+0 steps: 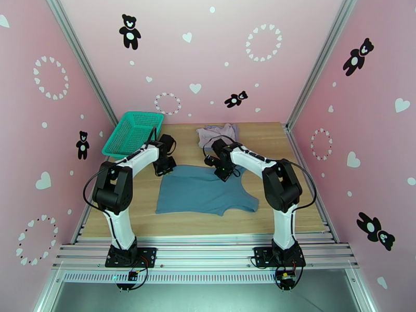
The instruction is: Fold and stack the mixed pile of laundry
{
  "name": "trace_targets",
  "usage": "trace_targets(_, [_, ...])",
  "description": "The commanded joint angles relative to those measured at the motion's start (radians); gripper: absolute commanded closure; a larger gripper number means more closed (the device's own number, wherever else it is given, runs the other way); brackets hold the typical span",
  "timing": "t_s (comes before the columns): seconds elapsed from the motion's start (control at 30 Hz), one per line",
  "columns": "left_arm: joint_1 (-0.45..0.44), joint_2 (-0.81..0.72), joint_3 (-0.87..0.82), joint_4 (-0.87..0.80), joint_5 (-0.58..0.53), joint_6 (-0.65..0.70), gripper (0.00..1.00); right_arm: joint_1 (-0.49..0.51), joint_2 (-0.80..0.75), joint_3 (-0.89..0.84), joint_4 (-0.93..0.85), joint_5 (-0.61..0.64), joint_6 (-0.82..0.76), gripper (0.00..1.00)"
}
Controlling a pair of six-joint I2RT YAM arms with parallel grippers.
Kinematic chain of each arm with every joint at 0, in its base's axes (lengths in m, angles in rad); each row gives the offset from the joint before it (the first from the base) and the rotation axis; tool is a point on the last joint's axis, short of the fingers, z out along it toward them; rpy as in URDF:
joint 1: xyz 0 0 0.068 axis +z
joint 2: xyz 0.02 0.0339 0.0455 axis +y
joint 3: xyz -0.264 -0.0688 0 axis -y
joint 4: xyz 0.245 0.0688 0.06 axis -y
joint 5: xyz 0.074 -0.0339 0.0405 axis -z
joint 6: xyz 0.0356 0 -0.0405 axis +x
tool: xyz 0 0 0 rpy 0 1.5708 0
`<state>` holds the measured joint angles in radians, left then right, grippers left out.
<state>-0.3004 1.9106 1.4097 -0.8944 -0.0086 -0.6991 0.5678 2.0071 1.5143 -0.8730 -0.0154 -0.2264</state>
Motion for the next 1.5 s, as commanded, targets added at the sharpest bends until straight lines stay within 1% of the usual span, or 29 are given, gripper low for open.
trace_targets(0.0, [-0.006, -0.036, -0.034, 0.015, -0.019, -0.005, 0.60, 0.006, -0.034, -0.022, -0.015, 0.002, 0.033, 0.75])
trace_targets(0.07, [-0.006, -0.043, -0.033, 0.012, -0.019, -0.004, 0.50, 0.006, -0.040, -0.019, -0.014, 0.015, 0.045, 0.64])
trace_targets(0.17, [-0.006, -0.059, -0.016, -0.004, -0.024, -0.002, 0.43, 0.005, -0.074, -0.014, -0.012, 0.034, 0.061, 0.55])
trace_targets(0.23, [-0.006, -0.072, 0.005, -0.023, -0.031, 0.001, 0.41, 0.003, -0.102, -0.011, -0.017, 0.041, 0.075, 0.54])
trace_targets(0.33, [-0.006, -0.087, 0.034, -0.041, -0.032, 0.008, 0.41, -0.011, -0.140, -0.010, -0.008, 0.071, 0.126, 0.55])
trace_targets(0.4, [-0.006, -0.077, 0.057, -0.047, -0.036, 0.015, 0.41, -0.031, -0.145, 0.000, 0.004, 0.095, 0.183, 0.60])
trace_targets(0.43, [-0.006, -0.062, 0.070, -0.048, -0.036, 0.019, 0.41, -0.041, -0.139, 0.005, 0.010, 0.095, 0.211, 0.65])
trace_targets(0.47, [-0.006, -0.045, 0.079, -0.043, -0.029, 0.020, 0.43, -0.050, -0.130, 0.009, 0.023, 0.112, 0.242, 0.73])
trace_targets(0.6, [-0.005, 0.030, 0.094, 0.012, 0.009, 0.020, 0.54, -0.098, -0.075, 0.009, 0.063, 0.135, 0.344, 0.86])
trace_targets(0.67, [-0.005, 0.074, 0.105, 0.027, 0.009, 0.020, 0.58, -0.138, -0.047, -0.001, 0.087, 0.138, 0.402, 0.90])
trace_targets(0.73, [-0.003, 0.114, 0.118, 0.035, -0.004, 0.022, 0.58, -0.177, -0.027, -0.020, 0.119, 0.152, 0.446, 0.94])
trace_targets(0.87, [0.010, 0.179, 0.152, 0.051, -0.022, 0.025, 0.58, -0.246, 0.018, -0.036, 0.158, 0.176, 0.508, 0.99])
trace_targets(1.07, [0.027, 0.217, 0.178, 0.043, -0.043, 0.035, 0.59, -0.326, 0.060, -0.067, 0.187, 0.205, 0.572, 1.00])
trace_targets(1.23, [0.045, 0.196, 0.173, 0.040, -0.046, 0.046, 0.58, -0.348, 0.039, -0.069, 0.192, 0.190, 0.568, 1.00])
trace_targets(1.3, [0.049, 0.169, 0.178, 0.035, -0.048, 0.052, 0.53, -0.348, 0.000, -0.068, 0.188, 0.165, 0.558, 1.00])
trace_targets(1.37, [0.049, 0.118, 0.188, 0.016, -0.060, 0.060, 0.47, -0.344, -0.077, -0.083, 0.186, 0.135, 0.547, 0.99])
trace_targets(1.47, [0.047, -0.010, 0.179, -0.022, -0.078, 0.068, 0.42, -0.314, -0.221, -0.117, 0.169, 0.107, 0.534, 0.91])
